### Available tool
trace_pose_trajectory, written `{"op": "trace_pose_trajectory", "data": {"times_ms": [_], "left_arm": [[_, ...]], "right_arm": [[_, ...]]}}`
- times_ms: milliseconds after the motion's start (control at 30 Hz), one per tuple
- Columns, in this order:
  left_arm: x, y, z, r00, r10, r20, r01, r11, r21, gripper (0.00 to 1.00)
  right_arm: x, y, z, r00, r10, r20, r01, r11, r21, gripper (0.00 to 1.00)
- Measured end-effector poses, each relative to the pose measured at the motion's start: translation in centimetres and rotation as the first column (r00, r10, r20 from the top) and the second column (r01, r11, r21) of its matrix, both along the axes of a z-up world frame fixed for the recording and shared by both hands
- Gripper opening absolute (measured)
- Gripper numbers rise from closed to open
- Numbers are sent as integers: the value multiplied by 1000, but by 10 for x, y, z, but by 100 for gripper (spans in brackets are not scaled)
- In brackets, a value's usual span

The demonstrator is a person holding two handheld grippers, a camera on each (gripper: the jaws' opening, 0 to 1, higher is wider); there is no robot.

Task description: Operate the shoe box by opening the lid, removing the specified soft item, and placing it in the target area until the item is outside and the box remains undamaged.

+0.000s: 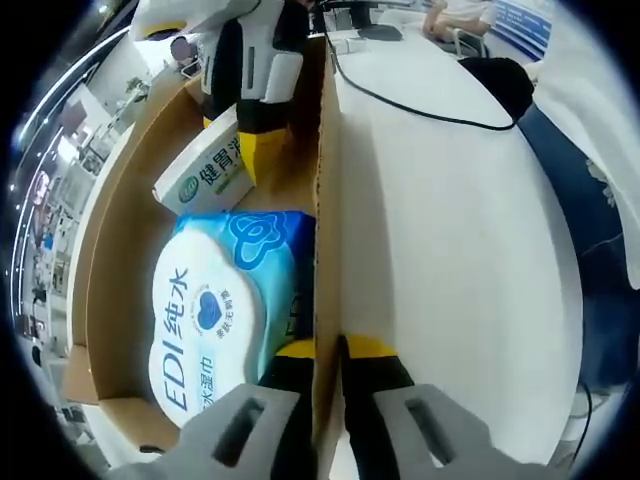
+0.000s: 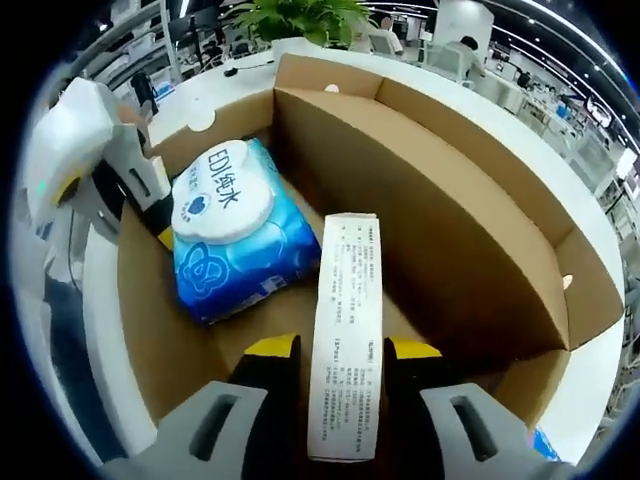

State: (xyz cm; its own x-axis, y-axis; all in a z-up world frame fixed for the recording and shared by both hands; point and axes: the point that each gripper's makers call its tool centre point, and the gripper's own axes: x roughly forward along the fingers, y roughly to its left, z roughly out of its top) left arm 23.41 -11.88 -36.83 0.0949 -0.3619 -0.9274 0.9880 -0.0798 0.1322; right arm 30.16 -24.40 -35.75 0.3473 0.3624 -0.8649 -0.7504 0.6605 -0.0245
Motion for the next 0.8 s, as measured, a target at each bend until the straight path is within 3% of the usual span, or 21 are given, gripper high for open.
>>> {"op": "trace_pose_trajectory", "data": {"times_ms": [167, 533, 800], "left_arm": [[0, 0, 0, 1000, 1, 0, -1, 1000, 0, 3], [0, 0, 0, 1000, 2, 2, -2, 1000, 1, 3], [-1, 0, 0, 1000, 2, 6, -2, 1000, 1, 3]], "right_arm": [[-2, -1, 0, 1000, 6, 9, -6, 1000, 0, 23], [-1, 0, 1, 999, -32, 6, 31, 999, 22, 22], [3, -3, 11, 999, -53, 11, 53, 998, 29, 22]]}}
